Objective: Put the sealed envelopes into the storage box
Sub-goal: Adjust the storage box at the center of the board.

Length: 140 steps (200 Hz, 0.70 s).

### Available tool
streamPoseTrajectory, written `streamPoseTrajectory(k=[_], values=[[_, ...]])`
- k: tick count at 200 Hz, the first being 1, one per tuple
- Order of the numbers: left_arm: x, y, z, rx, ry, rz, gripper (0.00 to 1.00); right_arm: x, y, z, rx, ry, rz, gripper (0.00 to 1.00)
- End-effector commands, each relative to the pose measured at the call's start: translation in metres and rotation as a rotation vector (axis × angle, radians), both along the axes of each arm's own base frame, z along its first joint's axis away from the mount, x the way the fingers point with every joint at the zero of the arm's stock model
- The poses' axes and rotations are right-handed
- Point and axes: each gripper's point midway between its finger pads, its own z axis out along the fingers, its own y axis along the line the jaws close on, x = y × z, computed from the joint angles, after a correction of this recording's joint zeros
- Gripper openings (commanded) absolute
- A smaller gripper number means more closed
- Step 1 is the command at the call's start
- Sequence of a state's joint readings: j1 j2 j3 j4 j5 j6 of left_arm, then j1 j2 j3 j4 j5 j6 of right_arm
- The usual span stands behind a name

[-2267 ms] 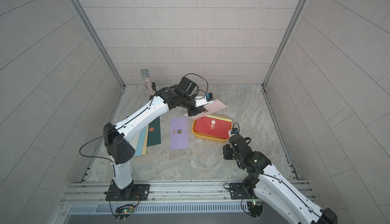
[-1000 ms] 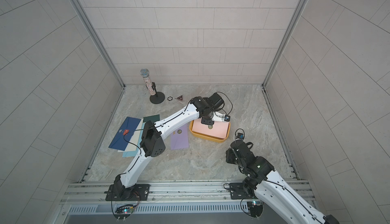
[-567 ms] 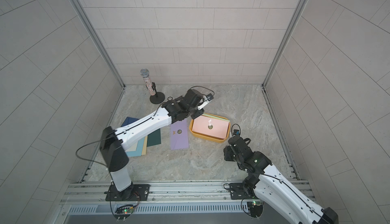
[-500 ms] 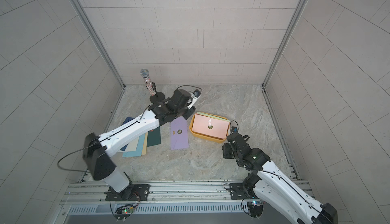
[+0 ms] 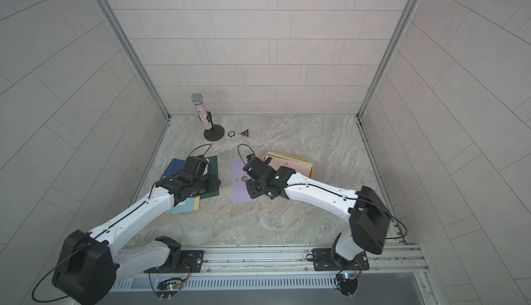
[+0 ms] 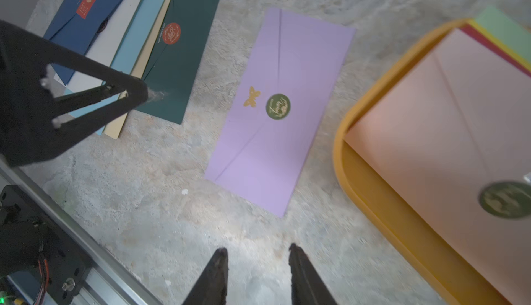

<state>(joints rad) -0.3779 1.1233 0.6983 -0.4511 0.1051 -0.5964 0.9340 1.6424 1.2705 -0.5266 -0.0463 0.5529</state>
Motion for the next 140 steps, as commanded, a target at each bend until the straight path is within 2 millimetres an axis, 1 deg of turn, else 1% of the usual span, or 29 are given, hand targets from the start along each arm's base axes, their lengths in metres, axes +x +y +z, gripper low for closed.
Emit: streamPoseTrajectory(k=[1, 11, 22, 39, 62, 78, 96, 103, 116, 128, 140], values=[[-0.003, 0.013, 0.0, 0.0, 0.002, 0.075, 0.49, 0.013, 0.02, -0.016, -0.066, 0.032, 0.029, 0.39], [-0.004, 0.015, -0.005, -0.005, 0.006, 0.086, 0.49, 0.023, 0.027, -0.026, -0.106, 0.043, 0.028, 0.39], [-0.006, 0.016, -0.011, -0.012, 0.017, 0.09, 0.49, 0.033, 0.027, -0.036, -0.155, 0.069, 0.009, 0.39], [-0.008, 0.015, -0.018, -0.02, 0.03, 0.084, 0.49, 0.046, 0.027, -0.047, -0.174, 0.095, -0.013, 0.39], [-0.006, 0.009, -0.023, -0.042, 0.044, 0.065, 0.5, 0.067, 0.01, -0.061, -0.205, 0.123, -0.076, 0.39], [-0.005, 0.002, -0.029, -0.064, 0.068, 0.046, 0.5, 0.079, -0.012, -0.068, -0.244, 0.135, -0.126, 0.39], [-0.003, -0.009, -0.035, -0.099, 0.096, 0.012, 0.5, 0.091, -0.037, -0.07, -0.277, 0.124, -0.184, 0.4], [-0.001, -0.012, -0.038, -0.112, 0.104, 0.004, 0.5, 0.094, -0.043, -0.07, -0.279, 0.123, -0.199, 0.41], [0.001, -0.018, -0.042, -0.136, 0.117, -0.008, 0.5, 0.097, -0.048, -0.07, -0.276, 0.124, -0.198, 0.42], [0.003, -0.022, -0.046, -0.151, 0.125, -0.011, 0.51, 0.096, -0.045, -0.07, -0.269, 0.124, -0.17, 0.45], [0.005, -0.025, -0.05, -0.162, 0.134, -0.016, 0.51, 0.098, -0.047, -0.071, -0.277, 0.129, -0.171, 0.48]])
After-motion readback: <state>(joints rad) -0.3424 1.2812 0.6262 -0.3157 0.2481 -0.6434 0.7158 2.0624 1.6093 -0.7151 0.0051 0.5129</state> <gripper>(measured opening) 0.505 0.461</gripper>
